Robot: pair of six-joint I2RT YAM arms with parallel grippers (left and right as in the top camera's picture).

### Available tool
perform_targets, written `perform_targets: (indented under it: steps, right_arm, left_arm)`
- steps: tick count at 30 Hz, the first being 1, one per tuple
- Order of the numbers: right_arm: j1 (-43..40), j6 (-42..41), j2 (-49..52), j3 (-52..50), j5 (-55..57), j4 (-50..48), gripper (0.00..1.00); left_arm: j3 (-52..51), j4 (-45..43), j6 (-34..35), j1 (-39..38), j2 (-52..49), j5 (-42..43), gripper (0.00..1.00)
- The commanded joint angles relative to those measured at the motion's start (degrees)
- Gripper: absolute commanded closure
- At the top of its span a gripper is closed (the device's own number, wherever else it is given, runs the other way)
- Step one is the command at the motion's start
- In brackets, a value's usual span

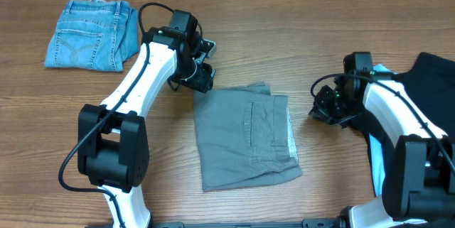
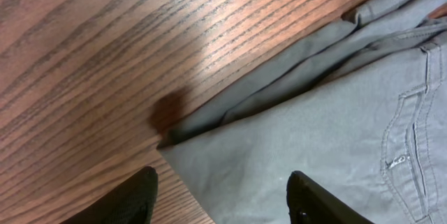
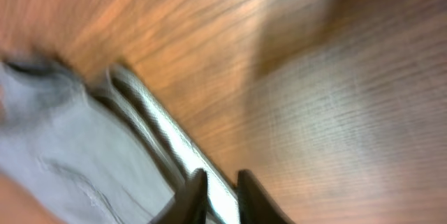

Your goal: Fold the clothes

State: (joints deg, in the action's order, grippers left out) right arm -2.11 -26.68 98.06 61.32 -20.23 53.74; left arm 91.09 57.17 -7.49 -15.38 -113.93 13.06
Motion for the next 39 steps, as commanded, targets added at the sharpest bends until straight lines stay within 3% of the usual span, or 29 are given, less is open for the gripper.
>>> perform_targets:
  steps: [1, 4, 6, 10, 19, 24, 29, 31, 35, 39]
  right_arm:
    - [0.28, 6.82, -0.44, 2.93, -1.55, 7.34, 0.66]
    - [0.70, 10.56, -0.42, 2.03, -5.68, 13.49, 0.52]
    - [1.46, 10.60, -0.42, 0.94, -6.03, 15.96, 0.48]
    - [3.93, 9.18, -0.37, -4.20, -5.99, 15.89, 0.36]
    - [6.69, 6.34, -0.37, -16.87, -13.05, 5.33, 0.31]
    - [9.01, 5.40, -0.39, -18.14, -15.52, 3.54, 0.41]
    - [9.40, 3.02, -0.39, -18.12, -12.22, 2.10, 0.80]
    - [9.05, 0.59, -0.39, -17.94, -7.96, 1.64, 0.89]
    - [7.39, -0.76, -0.39, -14.69, -2.05, 0.42, 0.96]
    - [4.85, -2.54, -0.39, -6.95, 4.13, -2.67, 0.96]
  left_arm:
    - [-0.37, -0.26, -0.07, -0.37, -0.17, 0.07, 0.37]
    - [-0.37, -0.61, -0.11, -0.37, -0.17, 0.07, 0.37]
    - [-0.37, -0.85, -0.24, -0.35, -0.17, 0.07, 0.37]
    - [-0.37, -1.03, -0.24, -0.37, -0.17, 0.07, 0.37]
    - [-0.37, -1.07, -0.24, -0.37, -0.17, 0.07, 0.37]
    - [-0.37, -1.07, -0.26, -0.35, -0.17, 0.04, 0.36]
    - [-0.37, -1.20, -0.24, -0.35, -0.17, 0.04, 0.36]
    - [-0.37, -1.22, -0.26, -0.35, -0.17, 0.02, 0.37]
    - [-0.37, -0.94, -0.26, -0.35, -0.17, 0.02, 0.37]
    - [-0.37, -1.29, -0.26, -0.35, -0.17, 0.04, 0.37]
